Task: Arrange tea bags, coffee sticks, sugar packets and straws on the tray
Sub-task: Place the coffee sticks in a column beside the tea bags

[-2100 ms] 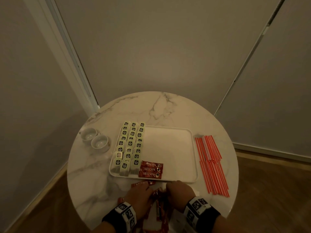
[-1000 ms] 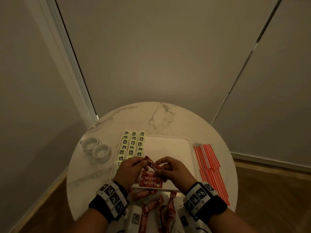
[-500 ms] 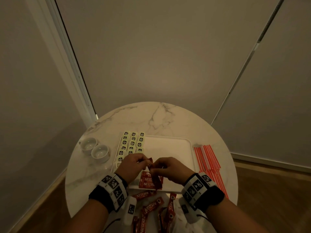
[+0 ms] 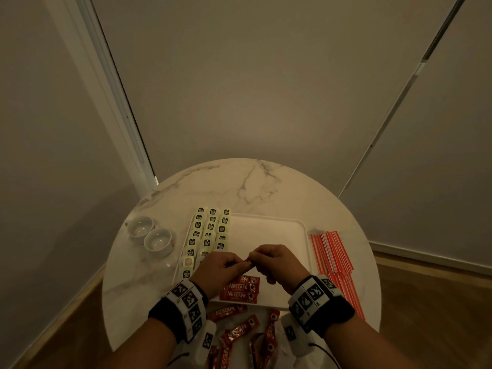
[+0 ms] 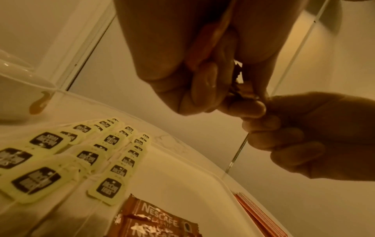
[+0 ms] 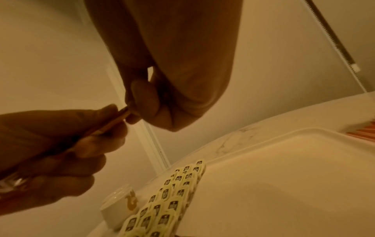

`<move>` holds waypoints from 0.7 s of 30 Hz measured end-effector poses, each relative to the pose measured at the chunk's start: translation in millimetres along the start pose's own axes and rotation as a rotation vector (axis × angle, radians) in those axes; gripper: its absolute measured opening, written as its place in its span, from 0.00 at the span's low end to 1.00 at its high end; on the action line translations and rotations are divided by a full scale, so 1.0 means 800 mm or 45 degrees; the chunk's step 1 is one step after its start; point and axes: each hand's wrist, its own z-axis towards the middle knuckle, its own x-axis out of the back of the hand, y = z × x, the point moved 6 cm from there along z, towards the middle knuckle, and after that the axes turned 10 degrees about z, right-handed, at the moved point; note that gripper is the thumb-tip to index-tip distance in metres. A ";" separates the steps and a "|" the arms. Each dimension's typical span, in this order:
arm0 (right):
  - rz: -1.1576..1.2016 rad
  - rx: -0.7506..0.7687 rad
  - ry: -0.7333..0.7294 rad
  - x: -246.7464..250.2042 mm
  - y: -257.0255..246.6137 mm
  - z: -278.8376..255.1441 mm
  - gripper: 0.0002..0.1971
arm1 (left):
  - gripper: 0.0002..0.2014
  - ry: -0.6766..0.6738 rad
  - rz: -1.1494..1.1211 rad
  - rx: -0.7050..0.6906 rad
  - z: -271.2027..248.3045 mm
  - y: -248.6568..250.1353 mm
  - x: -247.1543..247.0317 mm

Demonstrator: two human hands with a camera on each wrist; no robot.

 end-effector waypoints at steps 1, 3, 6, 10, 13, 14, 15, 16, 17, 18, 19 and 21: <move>-0.022 0.004 0.005 0.004 0.000 0.003 0.11 | 0.10 -0.015 0.027 0.003 0.001 -0.001 -0.002; -0.058 -0.013 -0.001 0.012 0.003 0.009 0.12 | 0.09 -0.045 0.124 0.012 0.006 -0.009 -0.003; -0.147 -0.131 -0.112 0.016 0.012 0.017 0.09 | 0.08 -0.111 0.204 0.055 0.012 -0.026 -0.004; -0.128 -0.279 -0.130 0.032 0.032 0.037 0.06 | 0.12 0.001 0.206 0.171 0.014 -0.053 0.008; -0.227 -0.261 0.058 0.054 0.050 0.062 0.05 | 0.10 0.107 0.287 0.237 0.008 -0.076 0.015; -0.295 -0.251 0.110 0.058 0.058 0.070 0.06 | 0.09 0.078 0.342 0.232 0.005 -0.080 0.011; -0.358 -0.236 0.152 0.059 0.064 0.077 0.08 | 0.08 0.024 0.402 0.222 0.002 -0.083 0.003; -0.403 -0.221 0.178 0.057 0.072 0.084 0.09 | 0.08 -0.037 0.458 0.219 -0.001 -0.087 -0.005; -0.445 -0.214 0.197 0.055 0.079 0.091 0.11 | 0.07 -0.090 0.501 0.224 -0.003 -0.092 -0.013; -0.491 -0.214 0.212 0.052 0.086 0.097 0.12 | 0.06 -0.131 0.532 0.232 -0.006 -0.094 -0.019; -0.543 -0.222 0.222 0.049 0.091 0.102 0.12 | 0.04 -0.167 0.560 0.231 -0.009 -0.096 -0.024; -0.615 -0.241 0.236 0.045 0.104 0.109 0.11 | 0.11 -0.222 0.638 0.193 -0.013 -0.098 -0.032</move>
